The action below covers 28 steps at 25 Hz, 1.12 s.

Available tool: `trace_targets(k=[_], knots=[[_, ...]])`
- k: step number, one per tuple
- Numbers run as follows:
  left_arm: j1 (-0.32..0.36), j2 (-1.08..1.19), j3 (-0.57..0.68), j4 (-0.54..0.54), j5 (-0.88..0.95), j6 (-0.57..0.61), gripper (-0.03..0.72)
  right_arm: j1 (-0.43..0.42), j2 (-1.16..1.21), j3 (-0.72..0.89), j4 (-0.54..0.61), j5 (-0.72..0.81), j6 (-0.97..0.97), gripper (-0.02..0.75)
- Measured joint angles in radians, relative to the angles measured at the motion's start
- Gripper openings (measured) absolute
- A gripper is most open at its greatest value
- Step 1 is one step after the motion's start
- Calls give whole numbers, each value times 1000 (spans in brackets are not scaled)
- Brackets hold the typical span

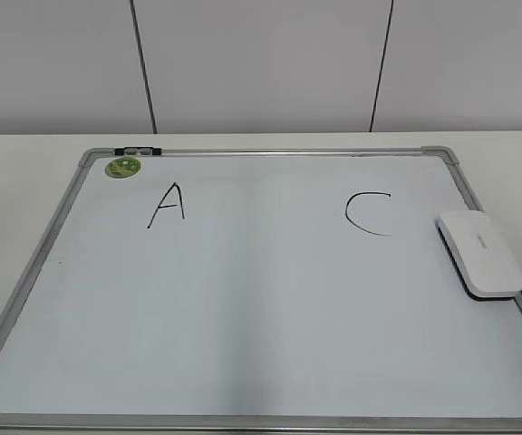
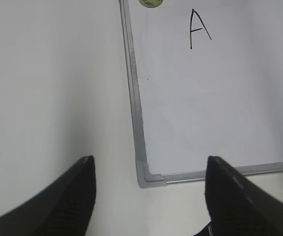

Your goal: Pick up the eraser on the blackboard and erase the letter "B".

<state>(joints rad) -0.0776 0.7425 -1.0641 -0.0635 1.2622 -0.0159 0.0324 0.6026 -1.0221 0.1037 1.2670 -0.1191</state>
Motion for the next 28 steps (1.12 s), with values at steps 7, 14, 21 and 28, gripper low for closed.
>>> trace_targets(k=[7,14,21,28], knots=[[0,-209,191,5,4,-2,508,0,-199,243,-11,1,16,592],[0,-388,371,58,5,-2,508,0,-330,439,-22,1,23,592],[0,-443,501,64,-1,-2,508,0,-364,479,-27,-23,26,592],[0,-448,544,71,-147,-2,508,0,-364,518,-47,-119,26,592]])
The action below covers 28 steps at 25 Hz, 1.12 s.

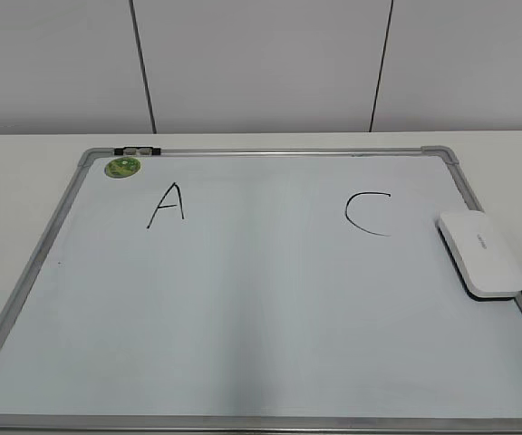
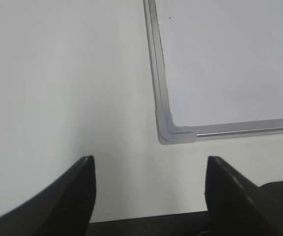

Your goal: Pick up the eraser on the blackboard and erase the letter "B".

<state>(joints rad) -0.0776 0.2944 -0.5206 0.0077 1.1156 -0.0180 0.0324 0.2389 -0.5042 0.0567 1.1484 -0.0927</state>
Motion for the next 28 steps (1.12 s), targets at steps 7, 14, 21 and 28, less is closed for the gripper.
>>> trace_targets(k=[7,14,21,28], knots=[[0,0,7,6,-14,0,508,0,0,4,-4,-8,2,592],[0,0,7,6,-16,0,508,0,0,4,-6,-14,2,591],[0,0,7,8,-16,0,508,0,0,4,-6,-14,2,591],[7,-50,7,8,-16,0,508,-13,-70,4,-6,-14,2,591]])
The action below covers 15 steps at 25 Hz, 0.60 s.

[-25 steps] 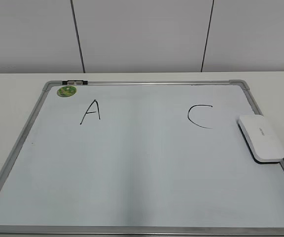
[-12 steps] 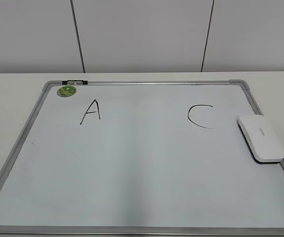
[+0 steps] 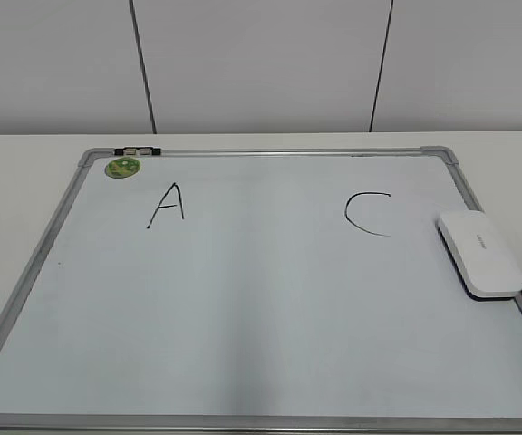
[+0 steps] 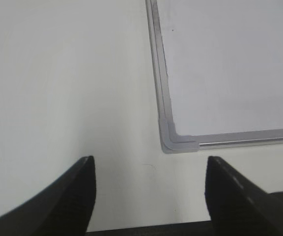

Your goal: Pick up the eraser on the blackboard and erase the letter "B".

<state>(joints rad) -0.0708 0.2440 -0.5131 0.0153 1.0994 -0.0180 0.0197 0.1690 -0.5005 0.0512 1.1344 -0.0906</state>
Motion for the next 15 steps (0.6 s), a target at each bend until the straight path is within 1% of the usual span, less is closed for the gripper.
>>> trace_targets(k=[5,7,15], knots=[[5,-96,0,0,0,0,508,-2,-97,0,0,0,0,591],[17,-136,0,0,0,0,508,-2,-126,0,0,0,0,591],[29,-233,0,0,4,0,508,-2,-185,0,-1,0,2,591]])
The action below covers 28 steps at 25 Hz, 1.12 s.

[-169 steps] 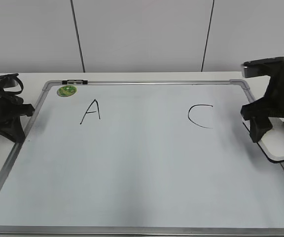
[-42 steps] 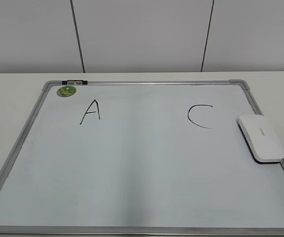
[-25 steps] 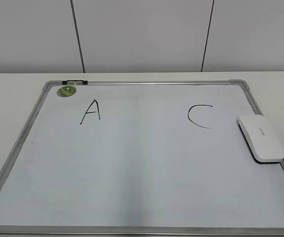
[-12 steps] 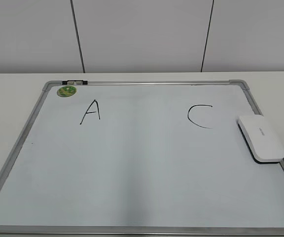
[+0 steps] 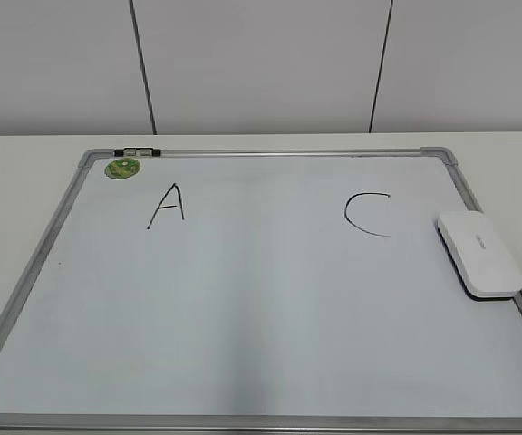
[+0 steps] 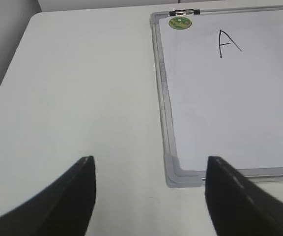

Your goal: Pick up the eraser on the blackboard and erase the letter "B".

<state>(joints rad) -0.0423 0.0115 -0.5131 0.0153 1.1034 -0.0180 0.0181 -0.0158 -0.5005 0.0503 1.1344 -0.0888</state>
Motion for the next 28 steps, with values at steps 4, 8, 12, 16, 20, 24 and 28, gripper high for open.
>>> trace_targets(k=[4,8,12,16,20,24,28], knots=[[0,0,0,0,0,0,508,-1,-2,0,-2,3,0,591],[0,0,0,0,2,0,508,-1,-3,0,-2,3,0,591],[0,0,0,0,2,0,508,-1,-3,0,-2,3,0,591],[0,0,0,0,2,0,508,-1,-3,0,-2,3,0,591],[0,0,0,0,2,0,508,-1,-3,0,-2,3,0,591],[0,0,0,0,2,0,508,-1,-3,0,-2,3,0,591],[0,0,0,0,2,0,506,-1,-3,0,-2,3,0,591]])
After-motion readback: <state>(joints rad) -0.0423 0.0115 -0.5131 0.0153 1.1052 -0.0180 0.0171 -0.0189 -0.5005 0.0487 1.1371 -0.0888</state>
